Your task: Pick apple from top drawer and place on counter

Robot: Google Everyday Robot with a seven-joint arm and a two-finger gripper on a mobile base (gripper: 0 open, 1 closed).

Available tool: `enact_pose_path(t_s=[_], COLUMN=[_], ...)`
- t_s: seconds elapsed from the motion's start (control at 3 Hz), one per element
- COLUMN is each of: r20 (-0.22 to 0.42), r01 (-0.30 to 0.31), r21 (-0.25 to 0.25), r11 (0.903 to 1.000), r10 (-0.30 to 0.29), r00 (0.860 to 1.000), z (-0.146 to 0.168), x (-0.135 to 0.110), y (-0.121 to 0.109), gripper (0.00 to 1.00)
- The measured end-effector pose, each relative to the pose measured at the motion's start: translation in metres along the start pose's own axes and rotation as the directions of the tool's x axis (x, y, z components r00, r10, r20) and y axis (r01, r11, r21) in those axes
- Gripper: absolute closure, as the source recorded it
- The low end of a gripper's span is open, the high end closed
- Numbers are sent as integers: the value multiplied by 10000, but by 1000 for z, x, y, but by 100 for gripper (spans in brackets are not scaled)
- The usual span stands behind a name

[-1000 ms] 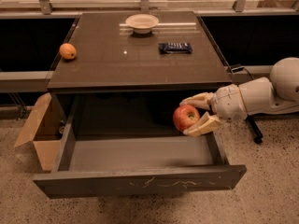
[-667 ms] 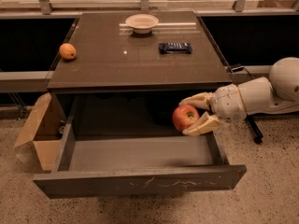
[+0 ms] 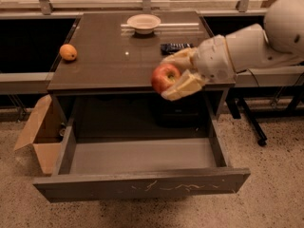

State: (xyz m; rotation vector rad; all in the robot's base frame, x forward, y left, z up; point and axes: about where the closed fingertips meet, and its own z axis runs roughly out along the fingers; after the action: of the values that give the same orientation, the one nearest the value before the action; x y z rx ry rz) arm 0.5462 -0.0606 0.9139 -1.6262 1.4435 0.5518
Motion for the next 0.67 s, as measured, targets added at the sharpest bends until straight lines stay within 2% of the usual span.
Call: enact_pose_path(t_s=[0.33, 0.67], r20=[12, 7], r01=[-792, -760], r21=[581, 565], r11=[9952, 9955], r10=[792, 761], r00=[9969, 9971], z=[23, 23], x=[-30, -30], y=[-33, -32], gripper=[100, 100])
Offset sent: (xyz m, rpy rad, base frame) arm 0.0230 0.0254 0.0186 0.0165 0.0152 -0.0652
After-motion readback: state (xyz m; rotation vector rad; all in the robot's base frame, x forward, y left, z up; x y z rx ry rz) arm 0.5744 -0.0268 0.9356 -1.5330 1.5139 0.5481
